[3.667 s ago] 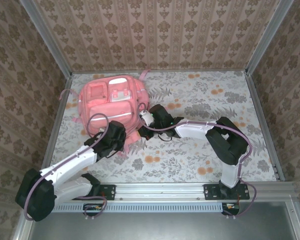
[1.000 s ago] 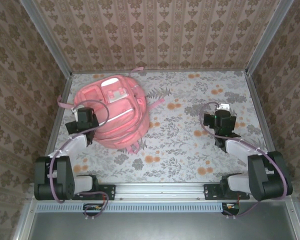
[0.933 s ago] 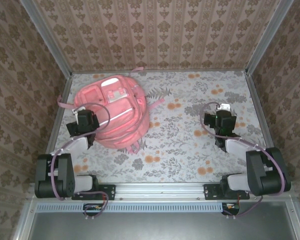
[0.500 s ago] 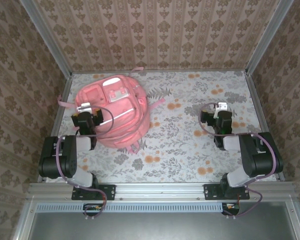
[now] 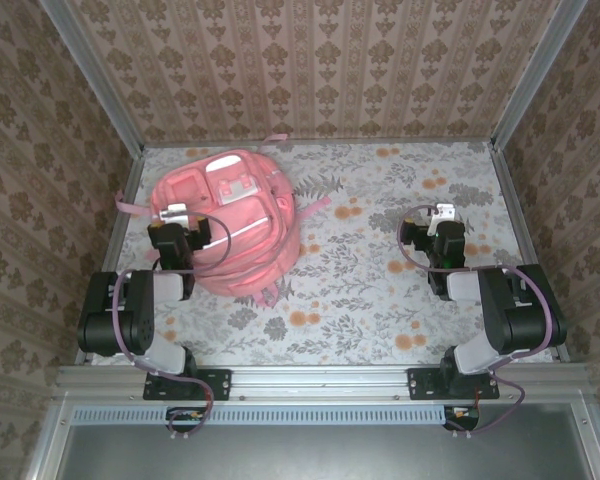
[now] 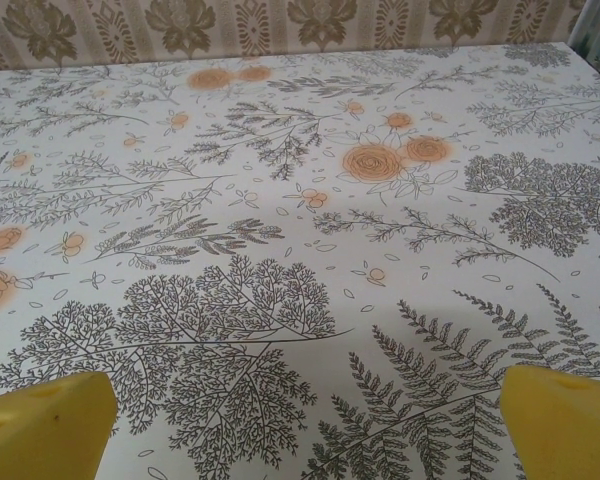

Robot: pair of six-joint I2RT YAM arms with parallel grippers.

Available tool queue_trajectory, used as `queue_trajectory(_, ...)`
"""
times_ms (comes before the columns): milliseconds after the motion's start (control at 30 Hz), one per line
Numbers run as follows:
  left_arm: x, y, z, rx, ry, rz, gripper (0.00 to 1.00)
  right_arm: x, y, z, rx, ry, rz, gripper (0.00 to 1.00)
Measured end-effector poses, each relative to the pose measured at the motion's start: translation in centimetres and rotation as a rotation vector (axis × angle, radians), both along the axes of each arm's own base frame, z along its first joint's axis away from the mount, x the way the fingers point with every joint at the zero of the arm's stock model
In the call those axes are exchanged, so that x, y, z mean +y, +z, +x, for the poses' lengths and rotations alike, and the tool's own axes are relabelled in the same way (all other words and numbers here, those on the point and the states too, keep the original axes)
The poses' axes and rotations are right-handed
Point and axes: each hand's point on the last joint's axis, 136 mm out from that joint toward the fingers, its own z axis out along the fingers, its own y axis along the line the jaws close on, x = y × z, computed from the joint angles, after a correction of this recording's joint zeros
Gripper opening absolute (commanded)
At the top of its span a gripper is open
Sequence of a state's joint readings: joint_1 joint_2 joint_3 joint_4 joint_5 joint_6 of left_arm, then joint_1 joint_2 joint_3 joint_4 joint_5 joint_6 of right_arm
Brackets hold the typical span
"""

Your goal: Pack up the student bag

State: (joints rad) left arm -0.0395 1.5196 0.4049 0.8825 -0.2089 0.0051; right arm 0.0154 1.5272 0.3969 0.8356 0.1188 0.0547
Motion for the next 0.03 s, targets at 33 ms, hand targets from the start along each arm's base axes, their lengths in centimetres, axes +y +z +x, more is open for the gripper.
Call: queue_trajectory(33,-0.02,0.00,0.00,0.000,-0.001,0.000,1.00,0.00,0.01,0.01,0.000,0.000,0.000,1.00)
